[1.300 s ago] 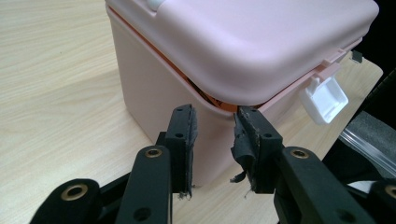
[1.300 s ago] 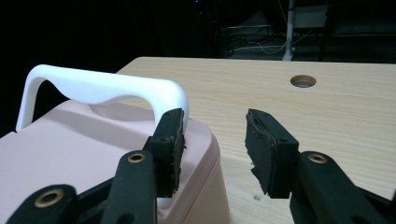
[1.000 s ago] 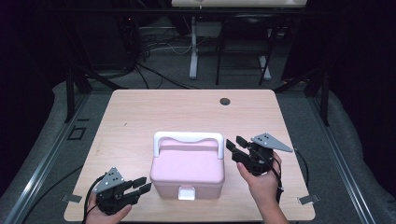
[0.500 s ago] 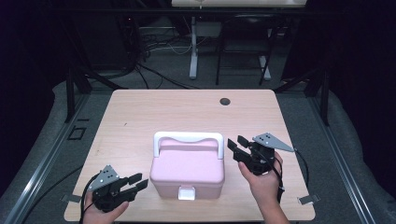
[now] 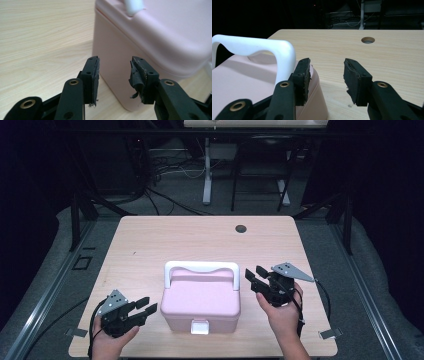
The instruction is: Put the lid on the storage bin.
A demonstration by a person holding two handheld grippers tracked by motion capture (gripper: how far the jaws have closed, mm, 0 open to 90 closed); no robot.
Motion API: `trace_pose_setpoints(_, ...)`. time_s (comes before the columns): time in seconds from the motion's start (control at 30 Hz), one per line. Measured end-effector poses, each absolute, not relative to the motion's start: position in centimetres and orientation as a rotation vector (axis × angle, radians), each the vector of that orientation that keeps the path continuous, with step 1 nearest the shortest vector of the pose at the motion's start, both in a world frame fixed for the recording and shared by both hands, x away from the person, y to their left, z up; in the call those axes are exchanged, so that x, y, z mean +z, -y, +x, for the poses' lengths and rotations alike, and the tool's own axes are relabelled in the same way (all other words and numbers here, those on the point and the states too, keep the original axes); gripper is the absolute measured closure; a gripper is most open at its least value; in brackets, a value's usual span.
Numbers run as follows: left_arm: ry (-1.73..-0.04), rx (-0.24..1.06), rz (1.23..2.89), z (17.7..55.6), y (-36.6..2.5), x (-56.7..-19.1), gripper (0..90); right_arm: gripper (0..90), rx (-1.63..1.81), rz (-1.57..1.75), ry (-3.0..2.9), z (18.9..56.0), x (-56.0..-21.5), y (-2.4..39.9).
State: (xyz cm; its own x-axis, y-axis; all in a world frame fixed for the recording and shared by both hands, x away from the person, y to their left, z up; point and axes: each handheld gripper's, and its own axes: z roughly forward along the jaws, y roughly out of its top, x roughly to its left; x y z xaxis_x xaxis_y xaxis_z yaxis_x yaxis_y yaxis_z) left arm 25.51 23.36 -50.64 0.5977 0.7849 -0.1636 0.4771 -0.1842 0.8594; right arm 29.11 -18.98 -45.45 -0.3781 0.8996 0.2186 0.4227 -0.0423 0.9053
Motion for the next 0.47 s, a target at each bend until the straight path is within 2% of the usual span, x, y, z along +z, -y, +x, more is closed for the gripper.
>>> trace_pose_setpoints(0.47,-1.064,0.41,1.843,26.4,-23.8,-52.0,53.4,54.4,1.335,1.41,-1.8,29.9,-46.6,19.5)
